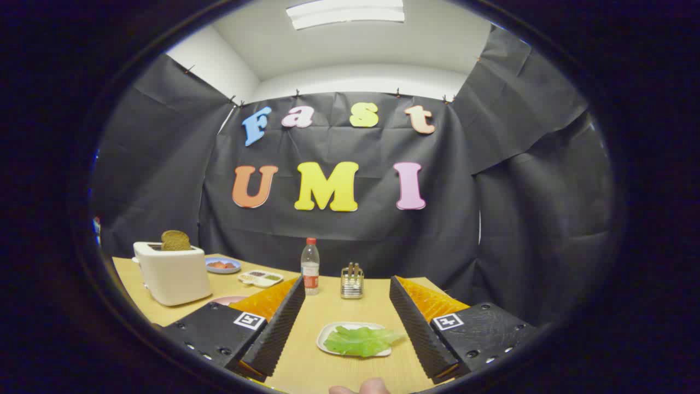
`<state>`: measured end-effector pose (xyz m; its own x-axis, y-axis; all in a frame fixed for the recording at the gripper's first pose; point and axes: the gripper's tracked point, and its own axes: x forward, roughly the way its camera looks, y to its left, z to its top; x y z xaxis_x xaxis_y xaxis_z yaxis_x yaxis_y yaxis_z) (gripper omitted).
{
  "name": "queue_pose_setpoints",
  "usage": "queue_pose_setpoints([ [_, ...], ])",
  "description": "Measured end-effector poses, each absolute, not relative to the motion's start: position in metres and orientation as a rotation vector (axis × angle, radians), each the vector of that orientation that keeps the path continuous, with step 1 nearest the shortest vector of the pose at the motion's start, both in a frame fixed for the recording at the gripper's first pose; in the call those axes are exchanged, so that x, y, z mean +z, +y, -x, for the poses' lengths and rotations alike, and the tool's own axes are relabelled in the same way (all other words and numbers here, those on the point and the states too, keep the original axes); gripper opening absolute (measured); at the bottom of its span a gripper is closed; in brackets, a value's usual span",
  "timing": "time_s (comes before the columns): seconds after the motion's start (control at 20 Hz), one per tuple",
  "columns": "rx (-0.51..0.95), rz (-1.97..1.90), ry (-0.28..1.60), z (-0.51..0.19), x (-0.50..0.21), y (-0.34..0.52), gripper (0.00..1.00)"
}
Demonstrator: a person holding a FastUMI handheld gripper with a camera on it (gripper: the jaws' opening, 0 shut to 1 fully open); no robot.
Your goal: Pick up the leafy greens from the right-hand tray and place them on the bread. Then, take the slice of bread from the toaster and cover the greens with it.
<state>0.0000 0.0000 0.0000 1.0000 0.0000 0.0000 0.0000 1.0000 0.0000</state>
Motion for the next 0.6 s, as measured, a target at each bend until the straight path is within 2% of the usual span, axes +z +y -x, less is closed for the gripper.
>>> queue_pose_setpoints([
  [0.35, -0.108, 0.028, 0.018, 0.025, 0.021, -0.033, 0.95],
  [0.6, -0.105, 0.014, 0.031, 0.024, 0.023, -0.031, 0.95],
])
